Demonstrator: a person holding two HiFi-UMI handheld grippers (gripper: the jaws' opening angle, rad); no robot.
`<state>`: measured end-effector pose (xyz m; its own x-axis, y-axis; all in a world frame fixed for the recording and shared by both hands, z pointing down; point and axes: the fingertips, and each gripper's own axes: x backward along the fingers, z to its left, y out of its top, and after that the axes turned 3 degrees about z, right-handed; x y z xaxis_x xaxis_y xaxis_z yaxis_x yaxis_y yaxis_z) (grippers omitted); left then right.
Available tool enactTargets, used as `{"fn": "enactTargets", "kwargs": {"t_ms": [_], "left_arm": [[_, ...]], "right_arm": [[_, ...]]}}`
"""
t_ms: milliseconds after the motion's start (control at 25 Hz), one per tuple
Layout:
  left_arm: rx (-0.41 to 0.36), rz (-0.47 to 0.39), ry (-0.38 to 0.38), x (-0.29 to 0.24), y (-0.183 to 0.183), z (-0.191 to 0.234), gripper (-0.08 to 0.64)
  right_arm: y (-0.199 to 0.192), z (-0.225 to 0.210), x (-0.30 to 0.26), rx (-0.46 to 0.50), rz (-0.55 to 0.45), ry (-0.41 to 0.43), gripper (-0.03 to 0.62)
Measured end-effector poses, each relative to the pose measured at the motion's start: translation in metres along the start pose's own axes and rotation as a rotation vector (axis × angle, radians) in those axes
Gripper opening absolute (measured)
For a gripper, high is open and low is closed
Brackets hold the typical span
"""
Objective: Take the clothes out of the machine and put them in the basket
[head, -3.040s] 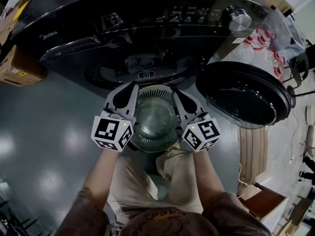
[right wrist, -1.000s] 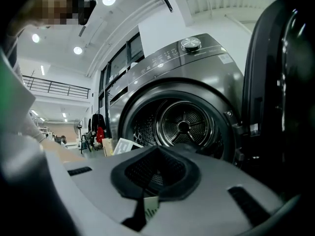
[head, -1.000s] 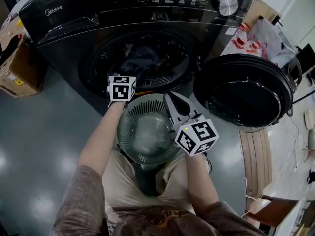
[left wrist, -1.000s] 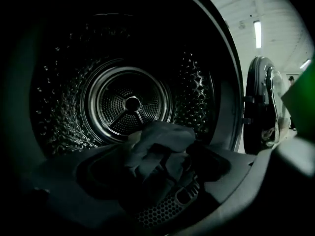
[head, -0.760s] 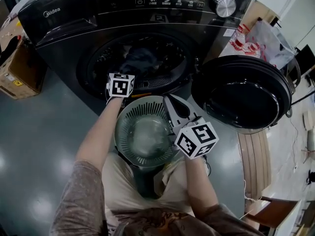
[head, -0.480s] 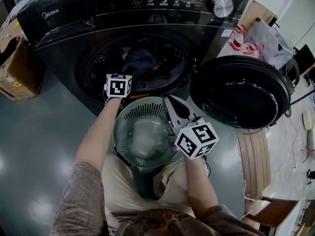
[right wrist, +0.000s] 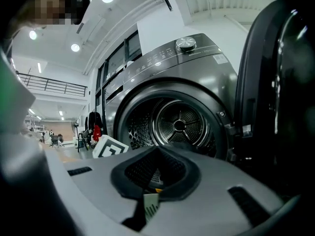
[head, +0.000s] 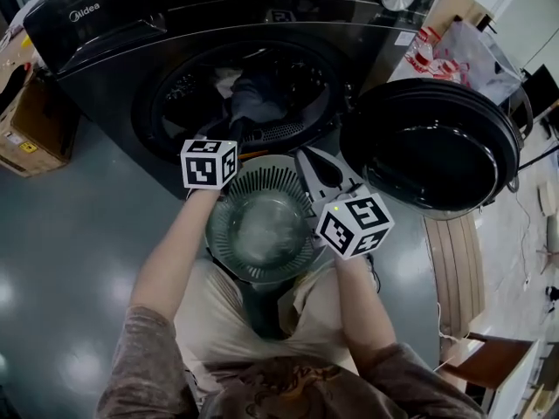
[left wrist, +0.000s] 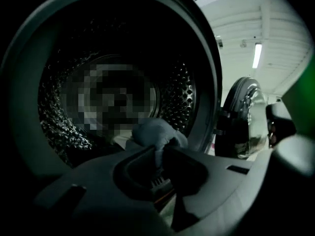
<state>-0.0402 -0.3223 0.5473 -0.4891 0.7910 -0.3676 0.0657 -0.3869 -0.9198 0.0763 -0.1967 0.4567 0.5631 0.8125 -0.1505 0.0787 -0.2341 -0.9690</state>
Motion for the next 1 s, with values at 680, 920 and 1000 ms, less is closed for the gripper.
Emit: {"fn": "enactTargets", "kwargs": {"t_ms": [680,920,1000], "left_arm": [[0.021,0.025,-0.295,0.12,-0.037,-0.112,0.045],[0.045,0.089,-0.374,0.145,-0.061,-0.141,0.046],[0.029,0.094,-0.372,0.15,-0.064,-0.143,0.046]], "right_arm": [[0.006,-0.005,-0.001,0.005,-0.029,-0.058,-0.002],[0.003,-0.006,-0.004,-0.008,-0.028,-0.069,-0.002],[0.003,-0.007,-0.005,-0.009,-0.024,-0.071,-0.002]]}}
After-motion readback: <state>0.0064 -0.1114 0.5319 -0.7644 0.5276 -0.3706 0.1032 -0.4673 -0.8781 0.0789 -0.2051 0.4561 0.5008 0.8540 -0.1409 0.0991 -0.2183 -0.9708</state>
